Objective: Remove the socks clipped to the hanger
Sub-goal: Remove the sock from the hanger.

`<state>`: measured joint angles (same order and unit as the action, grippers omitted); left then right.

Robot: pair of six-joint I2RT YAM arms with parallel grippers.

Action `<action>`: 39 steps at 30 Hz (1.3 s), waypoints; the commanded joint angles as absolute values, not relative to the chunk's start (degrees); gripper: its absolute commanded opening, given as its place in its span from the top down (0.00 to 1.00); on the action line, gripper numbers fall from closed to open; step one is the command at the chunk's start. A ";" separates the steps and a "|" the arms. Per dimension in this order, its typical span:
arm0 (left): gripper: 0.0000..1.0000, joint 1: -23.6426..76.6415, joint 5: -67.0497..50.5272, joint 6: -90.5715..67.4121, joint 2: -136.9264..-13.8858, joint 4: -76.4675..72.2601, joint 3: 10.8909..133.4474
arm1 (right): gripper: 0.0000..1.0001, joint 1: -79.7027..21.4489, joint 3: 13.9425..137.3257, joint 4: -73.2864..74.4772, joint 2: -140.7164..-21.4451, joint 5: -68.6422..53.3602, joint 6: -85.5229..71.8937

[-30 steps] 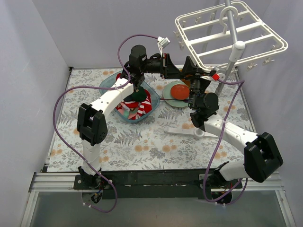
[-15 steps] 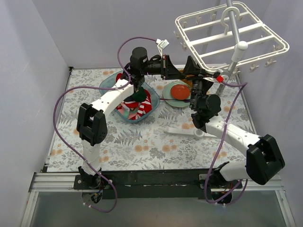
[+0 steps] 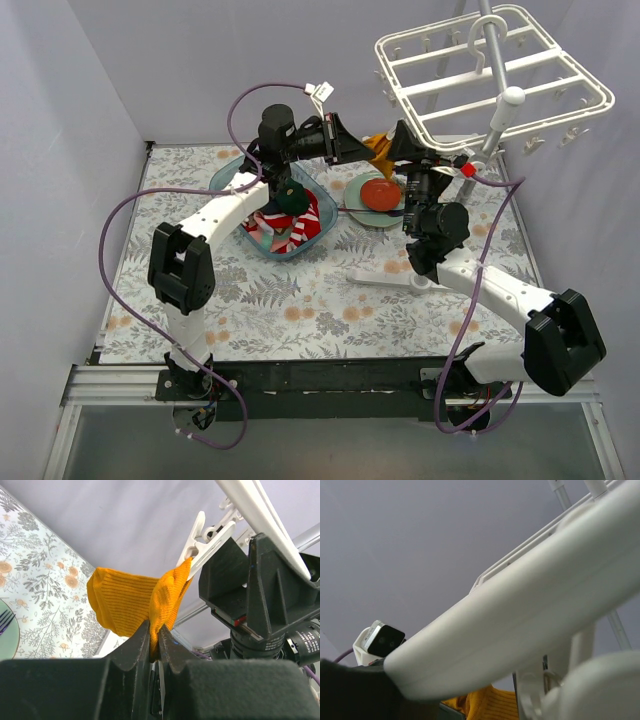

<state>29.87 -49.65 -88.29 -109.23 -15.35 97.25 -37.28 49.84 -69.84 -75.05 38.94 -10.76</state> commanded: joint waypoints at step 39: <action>1.00 29.09 -48.34 -74.81 -106.08 2.17 108.96 | 0.30 -39.98 32.52 -49.31 -53.79 17.57 2.26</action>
<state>29.36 -49.91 -80.49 -104.92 -4.91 102.78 -38.02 31.81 -51.66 -54.59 18.76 -4.62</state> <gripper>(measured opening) 0.074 0.702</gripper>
